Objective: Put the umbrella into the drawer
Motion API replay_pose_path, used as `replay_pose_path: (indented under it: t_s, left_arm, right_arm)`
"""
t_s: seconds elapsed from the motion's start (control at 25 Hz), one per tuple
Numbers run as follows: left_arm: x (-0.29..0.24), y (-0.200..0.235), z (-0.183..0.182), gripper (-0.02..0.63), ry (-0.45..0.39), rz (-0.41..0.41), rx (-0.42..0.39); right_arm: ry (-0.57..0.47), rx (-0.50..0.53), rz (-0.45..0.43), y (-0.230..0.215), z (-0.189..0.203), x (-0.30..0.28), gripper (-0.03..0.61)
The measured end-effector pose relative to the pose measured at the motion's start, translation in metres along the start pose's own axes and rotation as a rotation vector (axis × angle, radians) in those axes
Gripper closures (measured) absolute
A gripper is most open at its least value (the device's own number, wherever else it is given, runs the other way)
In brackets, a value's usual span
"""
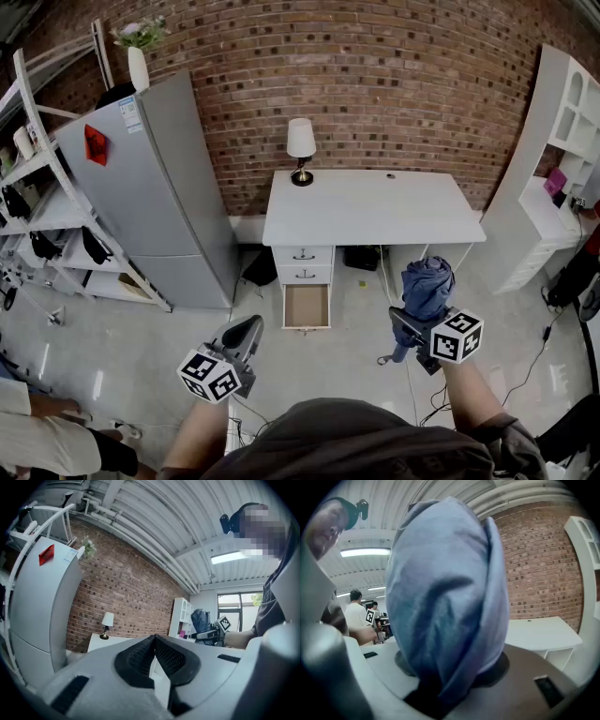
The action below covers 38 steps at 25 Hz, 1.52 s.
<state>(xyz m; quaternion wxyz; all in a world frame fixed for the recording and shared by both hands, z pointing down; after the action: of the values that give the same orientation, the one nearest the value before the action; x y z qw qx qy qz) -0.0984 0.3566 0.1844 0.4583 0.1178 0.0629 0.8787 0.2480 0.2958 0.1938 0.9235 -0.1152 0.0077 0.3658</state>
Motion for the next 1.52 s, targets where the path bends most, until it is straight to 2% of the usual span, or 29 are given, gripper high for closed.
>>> replay_pose_path:
  t_s: [0.84,1.24,1.52]
  left_arm:
    - [-0.01,-0.013,0.01,0.614,0.018,-0.009,-0.007]
    - [-0.036,-0.065,0.026,0.614,0.026,-0.058,-0.023]
    - [-0.067,-0.107,0.045,0.614,0.043,-0.051,-0.007]
  right_arm:
    - [0.006,-0.002,-0.012,-0.014,0.007,0.007,0.374]
    - [-0.01,0.01,-0.056,-0.058,0.001,0.047,0.374]
    - [-0.008,-0.006,-0.024,-0.1,0.006,0.092,0.374]
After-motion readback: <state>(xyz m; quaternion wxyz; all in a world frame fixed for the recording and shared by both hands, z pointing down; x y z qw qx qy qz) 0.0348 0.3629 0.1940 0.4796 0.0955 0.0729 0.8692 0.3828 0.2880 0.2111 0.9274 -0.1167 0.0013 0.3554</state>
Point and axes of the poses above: the fingertips, and each gripper's own axes: x backward along the fingers, y to its left, z out of its underside, the point moved 4 cm from there along x, backward along the fingers, and after that the axes turned 11 degrees about -y, right-handed, at the moved point
